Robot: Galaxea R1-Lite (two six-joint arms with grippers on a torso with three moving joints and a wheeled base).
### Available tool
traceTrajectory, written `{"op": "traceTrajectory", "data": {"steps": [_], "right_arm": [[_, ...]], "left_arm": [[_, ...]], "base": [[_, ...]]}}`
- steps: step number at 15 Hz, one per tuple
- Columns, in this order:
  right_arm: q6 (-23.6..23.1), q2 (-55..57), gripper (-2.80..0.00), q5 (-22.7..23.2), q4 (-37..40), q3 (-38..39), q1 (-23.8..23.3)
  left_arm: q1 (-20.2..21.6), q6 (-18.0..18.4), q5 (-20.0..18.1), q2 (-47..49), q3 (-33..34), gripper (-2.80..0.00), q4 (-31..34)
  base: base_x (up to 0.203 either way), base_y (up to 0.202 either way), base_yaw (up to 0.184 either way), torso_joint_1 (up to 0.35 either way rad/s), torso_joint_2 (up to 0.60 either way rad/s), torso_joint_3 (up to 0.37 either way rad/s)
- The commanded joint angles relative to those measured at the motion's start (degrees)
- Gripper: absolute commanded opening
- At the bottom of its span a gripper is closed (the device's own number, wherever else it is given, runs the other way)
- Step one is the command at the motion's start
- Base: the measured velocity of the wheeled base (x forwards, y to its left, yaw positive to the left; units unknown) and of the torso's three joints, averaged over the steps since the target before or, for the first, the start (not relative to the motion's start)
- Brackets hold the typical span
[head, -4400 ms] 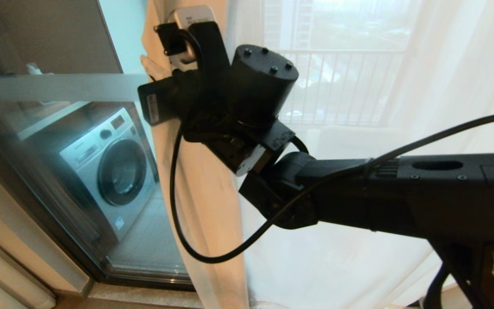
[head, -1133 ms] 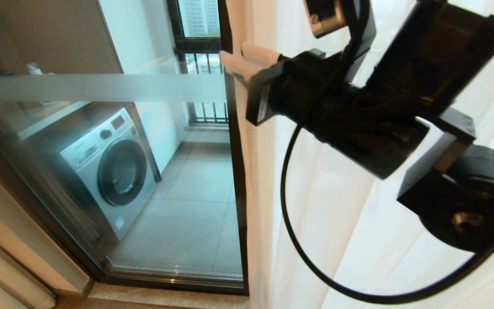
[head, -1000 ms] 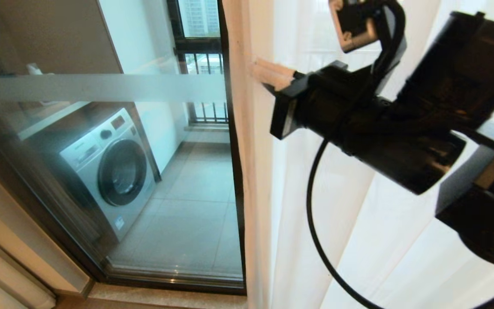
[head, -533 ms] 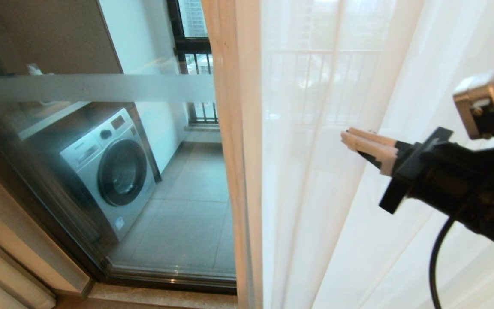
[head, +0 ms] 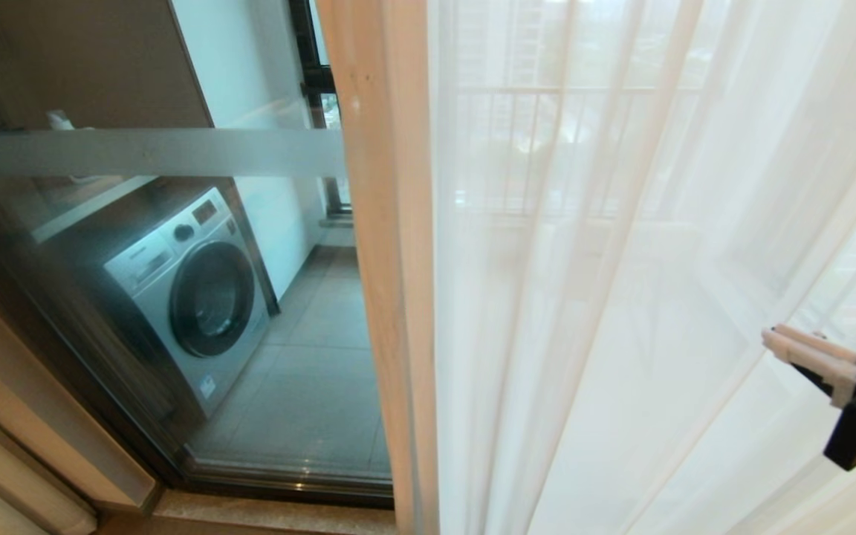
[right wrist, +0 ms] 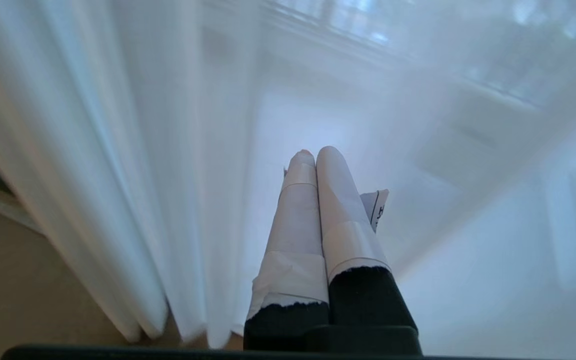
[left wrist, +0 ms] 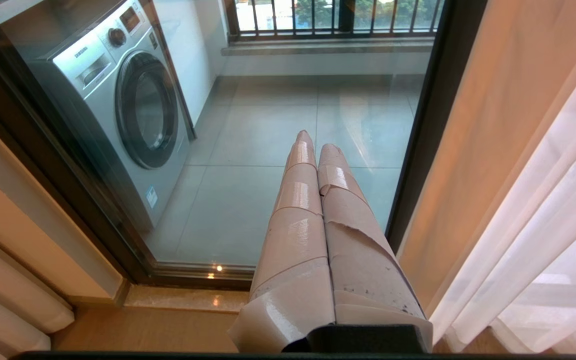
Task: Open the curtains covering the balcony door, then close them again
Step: Close the inner curtains on both sides
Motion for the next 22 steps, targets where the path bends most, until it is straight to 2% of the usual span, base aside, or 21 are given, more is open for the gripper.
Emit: {"op": "traceTrajectory", "data": {"steps": [1,5,7,10,14,15,18,22], "right_arm": [[-0.10,-6.52,-2.80,0.07,3.59,2.79,-8.82],[-0.11,-13.05,-2.80,0.02,5.31,9.06,-18.62],[-0.05,-17.55,-2.80,1.99,5.48,12.76,-20.85],[0.28,-26.92,-2.80,4.70,9.04,16.48,-21.29],[0.55,-42.05,-2.80,6.14,24.99,17.01,-21.97],[0.40,-44.03,-2.80,6.04,28.91,17.06,-21.43],[0.64,-48.72,-2.80,3.59,34.25,17.09,-19.27],[1.89,-57.45,-2.80,3.24,38.61,17.06,-18.24]], "left_arm": [[0.02,0.02,0.00,0.08,0.00,-2.80,0.01],[0.02,0.02,0.00,0.08,0.00,-2.80,0.01],[0.02,0.02,0.00,0.08,0.00,-2.80,0.01],[0.02,0.02,0.00,0.08,0.00,-2.80,0.01],[0.02,0.02,0.00,0.08,0.00,-2.80,0.01],[0.02,0.02,0.00,0.08,0.00,-2.80,0.01],[0.02,0.02,0.00,0.08,0.00,-2.80,0.01],[-0.04,0.02,0.00,0.08,0.00,-2.80,0.01]], "base": [[0.000,0.000,0.000,0.000,0.00,0.000],[0.000,0.000,0.000,0.000,0.00,0.000],[0.000,0.000,0.000,0.000,0.00,0.000],[0.000,0.000,0.000,0.000,0.00,0.000],[0.000,0.000,0.000,0.000,0.00,0.000],[0.000,0.000,0.000,0.000,0.00,0.000],[0.000,0.000,0.000,0.000,0.00,0.000],[0.000,0.000,0.000,0.000,0.00,0.000]]}}
